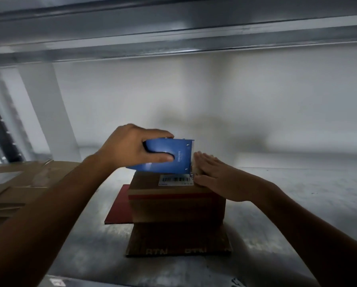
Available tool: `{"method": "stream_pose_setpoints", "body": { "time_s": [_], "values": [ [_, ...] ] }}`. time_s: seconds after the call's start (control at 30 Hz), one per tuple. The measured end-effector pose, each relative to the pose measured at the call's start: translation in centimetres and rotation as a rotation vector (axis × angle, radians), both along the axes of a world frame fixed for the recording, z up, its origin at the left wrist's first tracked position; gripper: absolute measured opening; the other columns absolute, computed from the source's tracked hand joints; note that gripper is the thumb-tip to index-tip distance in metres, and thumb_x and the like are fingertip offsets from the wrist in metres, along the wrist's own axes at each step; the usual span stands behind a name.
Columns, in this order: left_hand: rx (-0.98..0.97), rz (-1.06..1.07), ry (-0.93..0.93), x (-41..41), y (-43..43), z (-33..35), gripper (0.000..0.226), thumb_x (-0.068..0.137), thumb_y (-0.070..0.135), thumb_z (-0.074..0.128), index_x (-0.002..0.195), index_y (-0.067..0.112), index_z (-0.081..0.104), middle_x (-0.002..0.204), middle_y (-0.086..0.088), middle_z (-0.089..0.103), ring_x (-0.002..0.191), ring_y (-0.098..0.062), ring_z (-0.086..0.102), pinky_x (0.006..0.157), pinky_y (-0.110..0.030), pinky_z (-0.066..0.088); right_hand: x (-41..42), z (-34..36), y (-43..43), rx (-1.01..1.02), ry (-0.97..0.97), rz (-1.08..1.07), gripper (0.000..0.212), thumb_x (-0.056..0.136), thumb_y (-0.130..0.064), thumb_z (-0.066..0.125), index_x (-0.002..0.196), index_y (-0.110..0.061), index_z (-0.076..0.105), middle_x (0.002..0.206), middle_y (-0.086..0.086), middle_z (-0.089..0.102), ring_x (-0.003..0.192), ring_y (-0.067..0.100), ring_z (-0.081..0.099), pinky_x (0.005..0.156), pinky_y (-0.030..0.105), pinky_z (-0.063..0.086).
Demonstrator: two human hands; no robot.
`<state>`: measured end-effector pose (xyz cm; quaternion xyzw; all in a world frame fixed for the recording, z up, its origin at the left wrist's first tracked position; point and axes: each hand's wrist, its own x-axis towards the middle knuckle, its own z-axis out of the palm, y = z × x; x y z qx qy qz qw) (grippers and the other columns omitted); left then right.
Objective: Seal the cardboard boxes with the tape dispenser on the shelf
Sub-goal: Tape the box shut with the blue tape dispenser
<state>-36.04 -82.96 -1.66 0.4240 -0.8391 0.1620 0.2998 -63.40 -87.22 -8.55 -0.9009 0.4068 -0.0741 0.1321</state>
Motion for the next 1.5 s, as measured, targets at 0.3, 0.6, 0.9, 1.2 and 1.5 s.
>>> {"method": "stream_pose_setpoints", "body": {
  "time_s": [0.3,0.6,0.9,1.2,1.5],
  "values": [
    [0.522,0.036,0.028,5.1,-0.2,6.5,0.048,0.070,0.083,0.067,0.106,0.051,0.074,0.100,0.023,0.076,0.089,-0.002,0.073,0.083,-0.039,0.062,0.0,0.0,0.1,-0.024,0.028,0.006,0.072,0.105,-0.055,0.024,0.161,-0.024,-0.010,0.170,-0.002,-0.010,0.154,0.009,-0.011,0.121,0.025,-0.006],
    [0.637,0.088,0.117,8.9,0.8,5.4,0.046,0.073,0.078,0.069,0.104,0.045,0.077,0.100,0.015,0.077,0.087,-0.009,0.075,0.078,-0.034,0.060,0.2,0.0,-0.2,-0.055,0.041,0.020,0.071,0.104,-0.056,0.021,0.163,-0.024,-0.004,0.170,-0.002,-0.006,0.155,0.009,-0.008,0.119,0.024,-0.006],
    [0.582,0.010,0.191,9.9,0.7,2.4,0.054,0.064,0.085,0.069,0.106,0.051,0.074,0.103,0.022,0.076,0.092,0.000,0.072,0.081,-0.026,0.056,0.7,2.0,1.9,-0.035,0.035,-0.066,0.071,0.093,-0.058,0.028,0.154,-0.022,0.033,0.160,0.003,0.032,0.148,0.023,0.026,0.120,0.037,0.025],
    [0.560,-0.031,0.227,10.7,0.3,1.0,0.037,0.075,0.072,0.072,0.105,0.050,0.075,0.101,0.023,0.075,0.090,0.000,0.072,0.081,-0.027,0.058,3.6,1.8,3.5,-0.187,0.171,-0.154,0.078,0.099,-0.071,0.013,0.163,-0.027,0.004,0.171,-0.005,0.003,0.156,0.009,0.000,0.126,0.033,0.000],
    [0.538,-0.028,0.205,10.7,0.0,0.9,0.033,0.075,0.072,0.068,0.099,0.052,0.075,0.095,0.025,0.075,0.085,-0.001,0.072,0.080,-0.032,0.060,9.8,1.0,6.6,-0.187,0.169,-0.136,0.067,0.104,-0.061,0.010,0.163,-0.028,0.007,0.170,-0.008,0.000,0.156,0.010,-0.002,0.128,0.039,0.002]
  ]
}}
